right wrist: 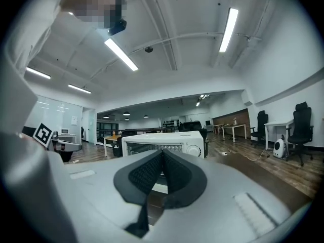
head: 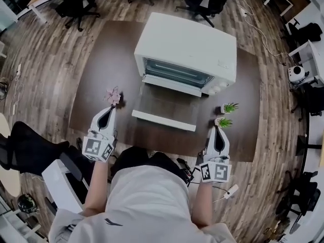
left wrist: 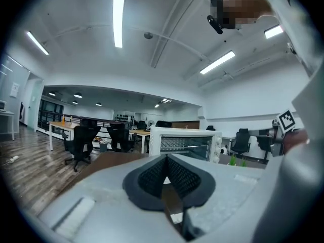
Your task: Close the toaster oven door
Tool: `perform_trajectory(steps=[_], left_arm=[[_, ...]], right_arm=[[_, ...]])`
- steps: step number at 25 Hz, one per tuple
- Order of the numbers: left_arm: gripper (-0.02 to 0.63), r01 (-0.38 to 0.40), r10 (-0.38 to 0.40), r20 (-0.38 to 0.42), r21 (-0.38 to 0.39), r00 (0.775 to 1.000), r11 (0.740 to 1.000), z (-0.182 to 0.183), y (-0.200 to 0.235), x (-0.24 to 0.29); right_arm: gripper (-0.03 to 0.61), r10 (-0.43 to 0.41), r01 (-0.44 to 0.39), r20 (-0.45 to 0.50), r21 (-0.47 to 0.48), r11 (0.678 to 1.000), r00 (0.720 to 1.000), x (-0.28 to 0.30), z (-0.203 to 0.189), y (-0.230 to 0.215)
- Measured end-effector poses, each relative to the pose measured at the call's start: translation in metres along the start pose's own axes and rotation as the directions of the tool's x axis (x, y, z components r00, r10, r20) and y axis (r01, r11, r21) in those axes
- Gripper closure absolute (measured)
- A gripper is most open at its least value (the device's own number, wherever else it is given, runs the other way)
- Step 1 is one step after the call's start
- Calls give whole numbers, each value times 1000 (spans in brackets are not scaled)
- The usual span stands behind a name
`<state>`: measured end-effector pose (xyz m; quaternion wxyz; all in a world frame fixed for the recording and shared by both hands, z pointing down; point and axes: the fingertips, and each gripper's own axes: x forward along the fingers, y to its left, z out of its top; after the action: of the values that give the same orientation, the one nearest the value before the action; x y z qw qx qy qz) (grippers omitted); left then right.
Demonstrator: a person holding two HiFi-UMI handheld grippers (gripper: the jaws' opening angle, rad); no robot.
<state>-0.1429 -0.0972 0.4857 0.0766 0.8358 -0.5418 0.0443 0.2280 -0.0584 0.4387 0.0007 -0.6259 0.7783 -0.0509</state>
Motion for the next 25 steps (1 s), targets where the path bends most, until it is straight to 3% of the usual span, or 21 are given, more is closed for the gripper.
perform_trajectory(steps=[9,14,15,17,19,23,25], left_arm=[[609,59,-59,-21,-12,998,998,-38,-2,8],[609,112,-121,-131,-74,984,991,-96,-2,21],[605,124,-139,-167,-96,976,988,-110,-3,23],[525,148,-179,-239,-143,954,979,-140,-8,27],[513,177,-221,-304,-166,927,970,-164,-17,33],[445,246,-289,-433,-155,854,957,-201,-37,44],[420,259,-305,-456,-163,836,952,-209,-41,47]], right_arm=[[577,-23,23,-2,15,1000,1000,5,-4,-1],[577,-64,64,-17,25,998,998,3,-10,-1],[577,-70,71,-21,22,997,997,2,-11,0],[577,-82,82,-35,19,996,996,0,-16,2],[577,-92,93,-49,21,995,995,-3,-22,1],[577,-111,113,-69,24,993,991,-7,-29,-2],[577,-117,120,-76,27,992,990,-7,-31,-4]])
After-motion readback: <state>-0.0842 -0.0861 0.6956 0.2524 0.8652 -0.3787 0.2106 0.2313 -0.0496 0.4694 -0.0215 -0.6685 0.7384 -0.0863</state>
